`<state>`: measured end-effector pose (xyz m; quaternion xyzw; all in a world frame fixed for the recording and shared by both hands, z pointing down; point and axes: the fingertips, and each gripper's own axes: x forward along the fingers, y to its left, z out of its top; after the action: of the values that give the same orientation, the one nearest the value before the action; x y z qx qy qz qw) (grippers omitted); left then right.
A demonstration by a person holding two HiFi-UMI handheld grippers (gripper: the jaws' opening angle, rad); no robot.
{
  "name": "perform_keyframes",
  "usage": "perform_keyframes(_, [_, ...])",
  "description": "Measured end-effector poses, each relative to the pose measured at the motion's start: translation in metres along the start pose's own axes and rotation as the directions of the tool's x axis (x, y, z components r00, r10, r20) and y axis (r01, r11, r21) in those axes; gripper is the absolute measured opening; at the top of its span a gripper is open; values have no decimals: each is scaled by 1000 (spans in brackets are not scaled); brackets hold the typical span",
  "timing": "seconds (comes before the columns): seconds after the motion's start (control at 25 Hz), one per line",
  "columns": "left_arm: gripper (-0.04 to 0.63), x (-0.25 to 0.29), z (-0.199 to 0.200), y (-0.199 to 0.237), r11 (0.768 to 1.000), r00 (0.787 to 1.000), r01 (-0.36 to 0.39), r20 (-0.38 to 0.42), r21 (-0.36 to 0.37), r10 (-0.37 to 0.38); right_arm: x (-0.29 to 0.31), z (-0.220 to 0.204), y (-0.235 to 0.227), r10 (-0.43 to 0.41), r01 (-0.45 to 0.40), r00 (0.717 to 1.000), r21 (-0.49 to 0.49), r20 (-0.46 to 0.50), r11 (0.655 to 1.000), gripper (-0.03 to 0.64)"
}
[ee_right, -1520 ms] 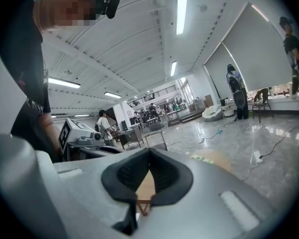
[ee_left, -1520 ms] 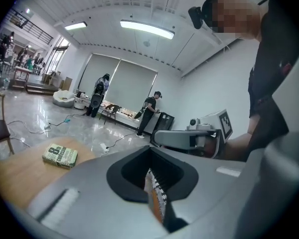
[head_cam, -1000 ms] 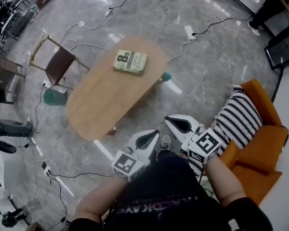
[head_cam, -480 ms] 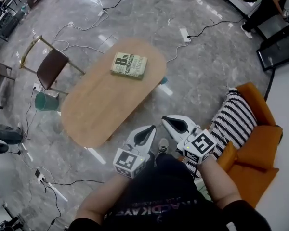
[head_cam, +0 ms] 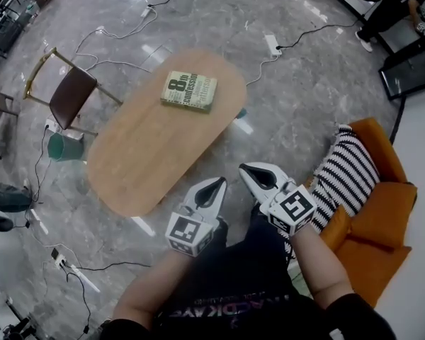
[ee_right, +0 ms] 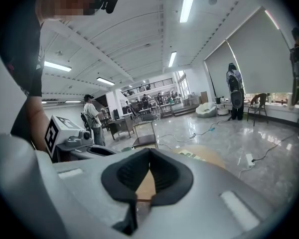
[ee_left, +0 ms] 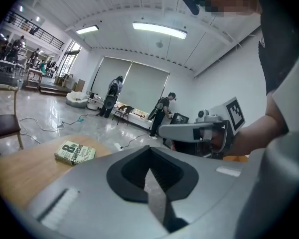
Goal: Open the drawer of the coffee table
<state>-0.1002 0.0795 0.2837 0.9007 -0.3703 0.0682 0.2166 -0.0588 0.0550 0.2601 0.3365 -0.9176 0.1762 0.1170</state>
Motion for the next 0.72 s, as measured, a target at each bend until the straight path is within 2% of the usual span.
perform_keyframes(0.16, [0, 19, -11, -2, 1000, 999, -29, -15, 4, 29, -1, -9, -26, 22, -22, 1000, 0, -8, 1000, 5])
perform_keyframes(0.32, [0, 50, -28, -1, 995, 995, -96, -37, -16, 96, -1, -24, -67, 83, -82, 996, 14, -27, 997, 21])
perform_keyframes(0.52, [0, 90, -54, 8, 978, 980, -196, -39, -76, 193, 5, -58, -121, 154, -154, 984, 3, -90, 988, 26])
perform_keyframes(0.72, [0, 137, -83, 24, 967, 970, -239, -65, -94, 233, 18, -87, -172, 177, -179, 976, -4, -125, 984, 46])
